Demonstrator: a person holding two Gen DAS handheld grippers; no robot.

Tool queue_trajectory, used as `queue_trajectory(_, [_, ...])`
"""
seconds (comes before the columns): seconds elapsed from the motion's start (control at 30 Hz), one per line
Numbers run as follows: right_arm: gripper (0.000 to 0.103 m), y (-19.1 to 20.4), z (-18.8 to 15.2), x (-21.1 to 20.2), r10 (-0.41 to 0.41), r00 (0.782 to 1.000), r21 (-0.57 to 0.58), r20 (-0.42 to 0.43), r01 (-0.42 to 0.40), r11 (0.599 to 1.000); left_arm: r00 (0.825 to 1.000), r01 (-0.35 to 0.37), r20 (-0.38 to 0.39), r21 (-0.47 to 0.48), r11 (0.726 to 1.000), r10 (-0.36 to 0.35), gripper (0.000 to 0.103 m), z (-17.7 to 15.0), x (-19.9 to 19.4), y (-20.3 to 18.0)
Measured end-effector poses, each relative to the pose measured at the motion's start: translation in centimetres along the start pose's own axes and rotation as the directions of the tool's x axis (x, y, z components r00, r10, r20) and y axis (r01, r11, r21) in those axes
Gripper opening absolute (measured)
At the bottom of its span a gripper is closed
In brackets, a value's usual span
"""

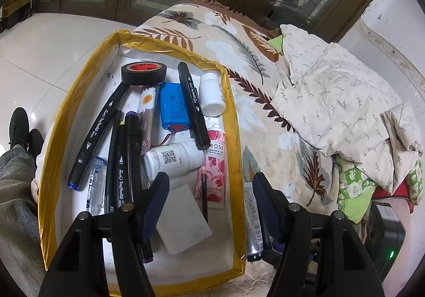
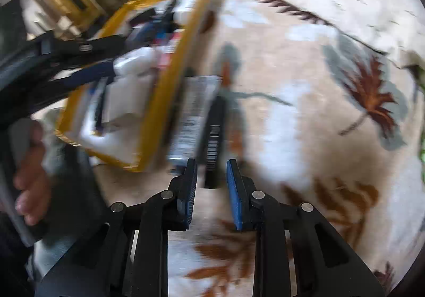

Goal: Organize objects
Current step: 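Grasp the black pen with the right tool while the left grasps the silver tube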

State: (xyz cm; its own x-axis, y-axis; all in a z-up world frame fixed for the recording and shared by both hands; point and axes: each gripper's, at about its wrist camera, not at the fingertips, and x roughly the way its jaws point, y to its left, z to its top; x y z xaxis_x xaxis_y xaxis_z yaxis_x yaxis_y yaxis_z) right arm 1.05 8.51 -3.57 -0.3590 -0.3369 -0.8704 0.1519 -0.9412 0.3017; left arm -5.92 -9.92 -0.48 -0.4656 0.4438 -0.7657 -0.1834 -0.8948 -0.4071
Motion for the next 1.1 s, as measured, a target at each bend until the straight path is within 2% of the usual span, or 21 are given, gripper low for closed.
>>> queue_trajectory(0.1, [0.023,1.3,0.1,1.2,-0.102,0.995,-0.058,-0.013,0.101,0.993,1.0,0.001,-0.003,0.004,1.0,-0.001,0.066,-0.1,0.0,0.0])
queue_trajectory(0.17, [0.021,0.9,0.3,1.9,-0.112,0.994,-0.041,-0.018,0.111,0.993,1.0,0.003,-0.004,0.009,1.0,-0.003,0.066,-0.1,-0.1,0.0])
queue_trajectory(0.23, [0.01,0.4,0.8,2.0,-0.125,0.992,-0.019,-0.003,0.125,0.992,1.0,0.013,-0.007,0.024,1.0,-0.013,0.066,-0.3,-0.3,-0.3])
queue_trajectory(0.37, [0.01,-1.4,1.4,0.9,-0.22,0.975,0.034,0.018,0.219,0.975,0.996,0.074,-0.048,0.065,0.995,-0.071,0.066,-0.6,-0.5,-1.9])
queue_trajectory(0.43, [0.011,-3.0,1.3,0.4,-0.199,0.98,0.089,0.011,0.198,0.976,0.981,0.164,-0.11,0.058,0.985,-0.157,0.066,-1.0,-0.3,-3.1])
queue_trajectory(0.5, [0.011,-4.3,0.9,-0.1,-0.184,0.983,0.136,0.013,0.181,0.974,0.954,0.234,-0.2,0.037,0.971,-0.223,0.066,-1.9,0.5,-4.3])
queue_trajectory(0.53, [0.01,-4.8,0.8,-0.1,-0.181,0.983,0.148,0.015,0.177,0.973,0.949,0.233,-0.232,0.05,0.971,-0.215,0.066,-2.4,0.9,-4.9])
queue_trajectory(0.63, [0.011,-5.2,0.5,-0.2,-0.143,0.989,0.178,0.027,0.136,0.974,0.947,0.183,-0.293,0.15,0.972,-0.133,0.066,-4.1,2.1,-6.7])
queue_trajectory(0.7, [0.011,-5.2,0.4,-0.2,-0.143,0.989,0.175,0.029,0.136,0.975,0.933,0.205,-0.33,0.154,0.967,-0.145,0.065,-4.3,2.8,-7.5])
queue_trajectory(0.77, [0.011,-5.1,0.3,-0.3,-0.141,0.989,0.177,0.036,0.132,0.975,0.933,0.182,-0.338,0.152,0.972,-0.122,0.066,-4.1,3.6,-7.6])
queue_trajectory(0.8, [0.011,-5.3,0.3,-0.3,-0.129,0.991,0.187,0.039,0.12,0.975,0.917,0.178,-0.381,0.132,0.975,-0.116,0.065,-4.3,4.7,-7.4])
queue_trajectory(0.83, [0.011,-5.5,0.2,-0.3,-0.117,0.992,0.197,0.042,0.107,0.975,0.908,0.182,-0.4,0.112,0.977,-0.123,0.065,-4.2,5.1,-7.2])
queue_trajectory(0.9, [0.011,-5.6,0.7,0.1,-0.098,0.994,0.208,0.045,0.087,0.974,0.915,0.176,-0.386,0.124,0.977,-0.116,0.065,-4.2,4.9,-7.3])
queue_trajectory(0.97, [0.011,-5.9,0.6,0.1,-0.074,0.996,0.223,0.054,0.06,0.973,0.92,0.128,-0.388,0.159,0.979,-0.057,0.065,-4.6,5.3,-7.6])
queue_trajectory(1.1, [0.011,-6.1,0.5,0.1,-0.056,0.996,0.235,0.064,0.039,0.971,0.928,0.026,-0.364,0.27,0.963,0.077,0.065,-5.4,4.9,-8.9])
